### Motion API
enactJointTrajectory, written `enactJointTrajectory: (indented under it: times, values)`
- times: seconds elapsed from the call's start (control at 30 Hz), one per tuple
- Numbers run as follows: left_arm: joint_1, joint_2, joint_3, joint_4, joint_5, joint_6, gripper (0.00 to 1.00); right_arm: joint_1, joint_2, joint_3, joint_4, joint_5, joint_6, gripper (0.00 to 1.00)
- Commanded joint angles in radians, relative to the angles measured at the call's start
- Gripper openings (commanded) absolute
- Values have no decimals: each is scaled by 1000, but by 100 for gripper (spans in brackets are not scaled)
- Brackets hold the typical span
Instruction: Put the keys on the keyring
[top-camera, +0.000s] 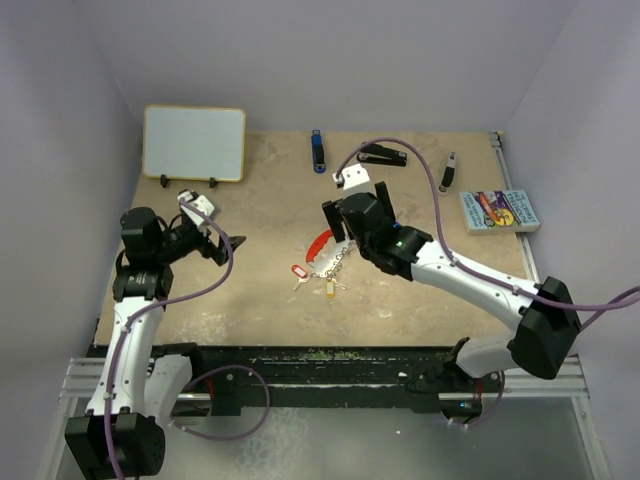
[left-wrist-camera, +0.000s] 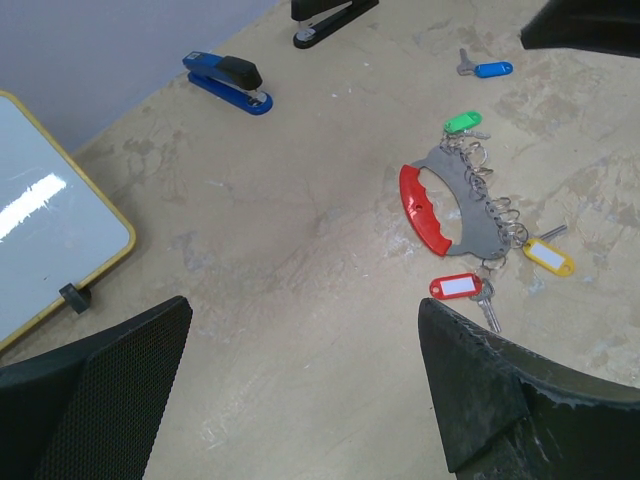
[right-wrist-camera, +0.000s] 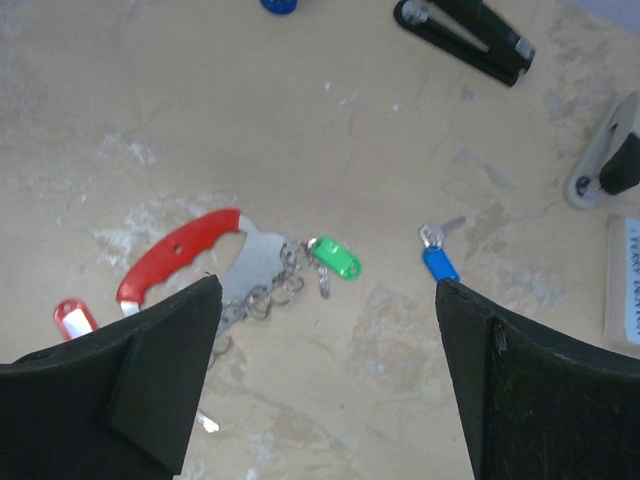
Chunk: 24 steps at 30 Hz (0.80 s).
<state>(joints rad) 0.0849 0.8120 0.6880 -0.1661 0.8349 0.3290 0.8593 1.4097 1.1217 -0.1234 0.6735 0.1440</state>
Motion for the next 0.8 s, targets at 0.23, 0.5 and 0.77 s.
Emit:
enactJointTrajectory:
  times: [0.23, 0.5, 0.77]
  values:
    - [5, -16, -23, 19, 48, 31, 98, 13, -75, -165, -134, -243, 62, 61]
    - [6, -20, -67, 63, 52, 23, 98, 17, 44, -150, -85, -276, 3, 45]
    - [6, -16, -74, 62, 46, 39, 98, 20, 156, -69, -37, -263, -34, 43]
